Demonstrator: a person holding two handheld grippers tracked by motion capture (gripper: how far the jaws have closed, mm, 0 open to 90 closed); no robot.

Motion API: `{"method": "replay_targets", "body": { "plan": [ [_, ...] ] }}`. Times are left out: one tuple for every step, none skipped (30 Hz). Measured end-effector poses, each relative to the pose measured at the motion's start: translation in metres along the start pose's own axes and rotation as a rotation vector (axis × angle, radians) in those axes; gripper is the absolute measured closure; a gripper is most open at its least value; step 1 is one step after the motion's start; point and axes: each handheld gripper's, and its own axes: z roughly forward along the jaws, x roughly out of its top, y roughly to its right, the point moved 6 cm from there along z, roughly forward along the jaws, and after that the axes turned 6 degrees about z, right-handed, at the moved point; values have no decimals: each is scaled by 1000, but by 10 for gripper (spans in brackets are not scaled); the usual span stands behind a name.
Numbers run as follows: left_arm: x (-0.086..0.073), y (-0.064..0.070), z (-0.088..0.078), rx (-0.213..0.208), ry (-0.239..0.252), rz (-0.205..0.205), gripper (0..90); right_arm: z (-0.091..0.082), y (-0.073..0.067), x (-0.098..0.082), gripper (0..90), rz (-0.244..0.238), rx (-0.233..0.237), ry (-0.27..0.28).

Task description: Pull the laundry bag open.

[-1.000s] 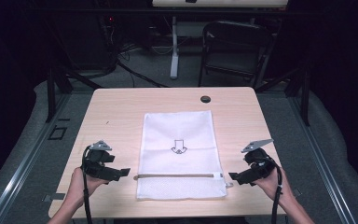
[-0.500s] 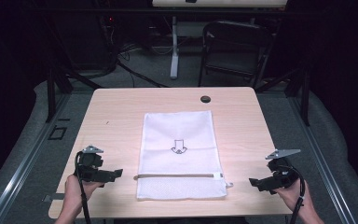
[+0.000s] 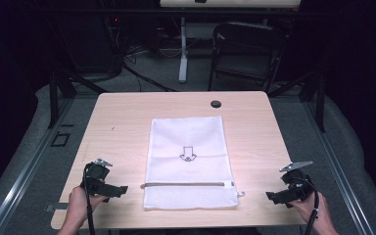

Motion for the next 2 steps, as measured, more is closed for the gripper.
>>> {"method": "replay_targets", "body": {
  "plan": [
    [1,-1,-1,10,3,4,0,1,1,-1,0,-3,-5,-9],
    [1,-2,0,6,8,0,0,2,1,-1,0,1,-5,-11]
  ]
}}
